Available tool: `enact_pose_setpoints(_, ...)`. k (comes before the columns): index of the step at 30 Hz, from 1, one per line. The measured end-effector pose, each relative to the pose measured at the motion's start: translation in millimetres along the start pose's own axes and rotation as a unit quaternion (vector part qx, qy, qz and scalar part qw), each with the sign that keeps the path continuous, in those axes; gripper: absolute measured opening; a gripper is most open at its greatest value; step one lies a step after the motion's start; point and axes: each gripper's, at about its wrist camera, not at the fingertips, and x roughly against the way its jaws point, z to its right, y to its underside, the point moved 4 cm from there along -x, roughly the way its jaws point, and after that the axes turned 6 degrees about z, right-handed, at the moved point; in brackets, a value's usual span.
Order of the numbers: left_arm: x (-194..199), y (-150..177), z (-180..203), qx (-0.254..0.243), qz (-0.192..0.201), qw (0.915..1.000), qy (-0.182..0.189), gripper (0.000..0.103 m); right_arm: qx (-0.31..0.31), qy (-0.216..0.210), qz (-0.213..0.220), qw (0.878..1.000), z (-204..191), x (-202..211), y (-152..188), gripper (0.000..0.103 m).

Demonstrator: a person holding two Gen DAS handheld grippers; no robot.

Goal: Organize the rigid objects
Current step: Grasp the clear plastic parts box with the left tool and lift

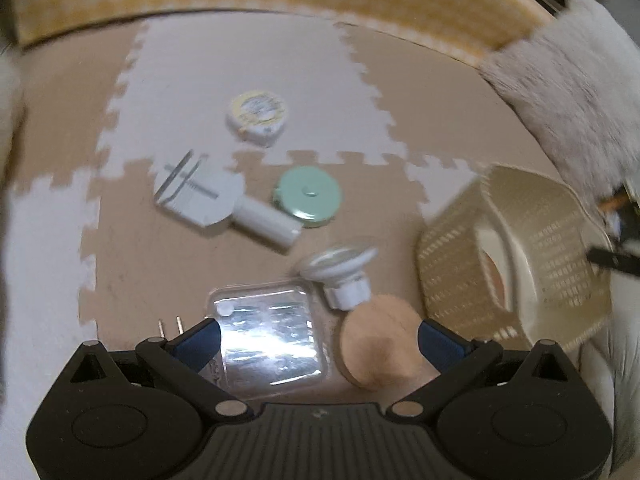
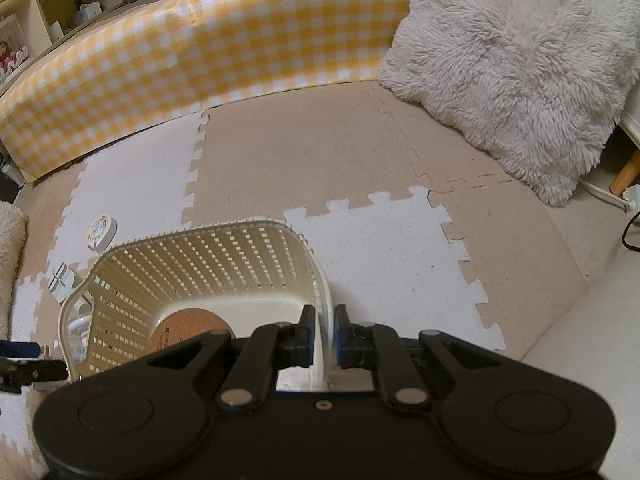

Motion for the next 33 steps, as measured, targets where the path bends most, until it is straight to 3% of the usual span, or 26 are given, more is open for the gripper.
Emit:
enact_pose_setpoints(5, -8.3, -1.5, -16.9, 0.056, 0.004, 0.9984, 0.008, 0.103, 0.0, 0.0, 0.0, 1.0, 0.0, 0.1, 0.0, 0.01)
enact_pose_setpoints(9, -13.3, -4.5, -19.1, 0.067, -0.006, 0.9977, 0.011, 0.103, 0.002, 0.0, -0.002, 1.0, 0.0, 0.1, 1.3, 0.01)
enact_pose_setpoints(14, -20.5, 2.6, -26.2, 0.073, -0.037, 0.9959, -0.04, 0.102, 0.003, 0.001, -0.004, 1.0, 0.3, -0.6, 2.2, 0.01)
enact_pose_setpoints(19, -20.2, 3.6, -26.0, 0.076, -0.03, 0.995, -0.058, 0.102, 0.004, 0.003, -0.005, 1.0, 0.0, -0.5, 2.3, 0.01)
enact_pose_setpoints(23, -24.5, 8.1, -14.1, 0.038, -0.021, 0.9946, -0.095, 0.103, 0.006, 0.006, -0.006, 1.0, -0.7, -1.1, 1.8, 0.01)
enact_pose_setpoints(30, -25.2, 6.0, -14.1, 0.038, -0.001, 0.9944, -0.099, 0.103, 0.008, 0.007, -0.009, 1.0, -1.9, -1.1, 2.1, 0.01)
enact_pose_setpoints(33, -23.7, 4.7, -20.4, 0.034, -0.001, 0.9899, -0.138, 0.098, 0.007, 0.007, -0.009, 1.0, -1.8, -0.7, 1.9, 0.01)
